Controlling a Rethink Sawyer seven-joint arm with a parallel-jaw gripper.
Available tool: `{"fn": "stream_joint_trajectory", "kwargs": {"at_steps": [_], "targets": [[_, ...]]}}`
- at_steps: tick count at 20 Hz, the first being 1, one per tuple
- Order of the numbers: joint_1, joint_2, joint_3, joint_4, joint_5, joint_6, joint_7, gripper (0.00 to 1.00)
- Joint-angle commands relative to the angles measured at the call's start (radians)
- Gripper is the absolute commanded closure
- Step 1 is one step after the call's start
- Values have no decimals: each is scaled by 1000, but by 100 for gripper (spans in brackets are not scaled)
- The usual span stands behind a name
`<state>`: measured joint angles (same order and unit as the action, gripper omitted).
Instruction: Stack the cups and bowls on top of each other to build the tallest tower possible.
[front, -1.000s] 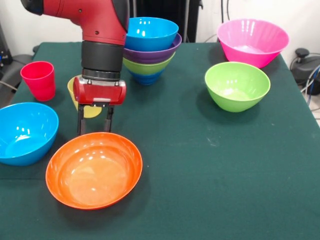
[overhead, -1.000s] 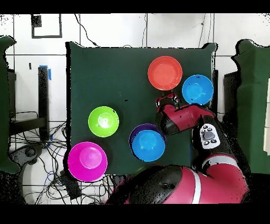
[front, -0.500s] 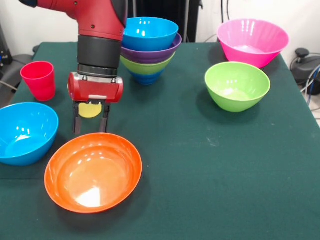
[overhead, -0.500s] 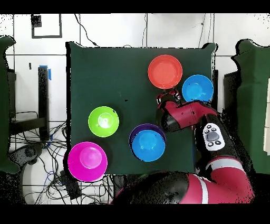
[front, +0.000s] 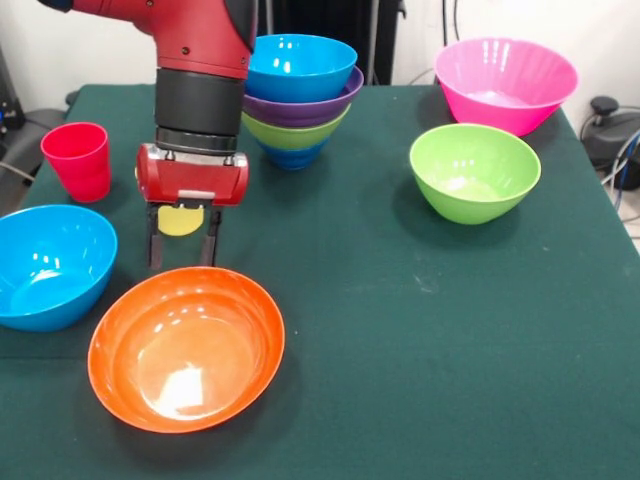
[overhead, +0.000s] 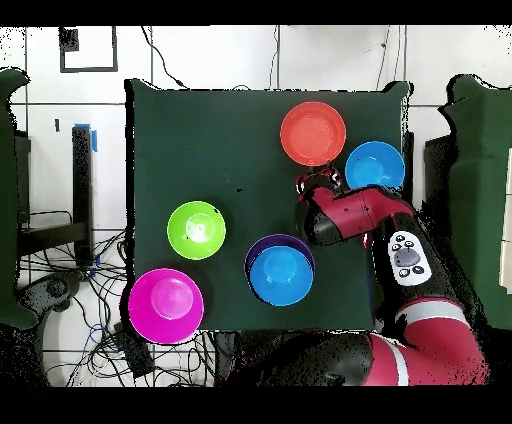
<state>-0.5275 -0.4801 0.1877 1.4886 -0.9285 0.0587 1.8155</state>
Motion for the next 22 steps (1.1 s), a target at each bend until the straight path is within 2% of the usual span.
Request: {"fn": "stream_joint_trajectory", "kwargs": {"at_steps": [1,8,15,22], "targets": [[-13,11,121,32,-70,123,-166,0],[-40,4,179,58,-130,142,-263,0],[-42,-1,197,73,-177,137,-255,0],[-70,-2,245,89,-229,132,-297,0]]}}
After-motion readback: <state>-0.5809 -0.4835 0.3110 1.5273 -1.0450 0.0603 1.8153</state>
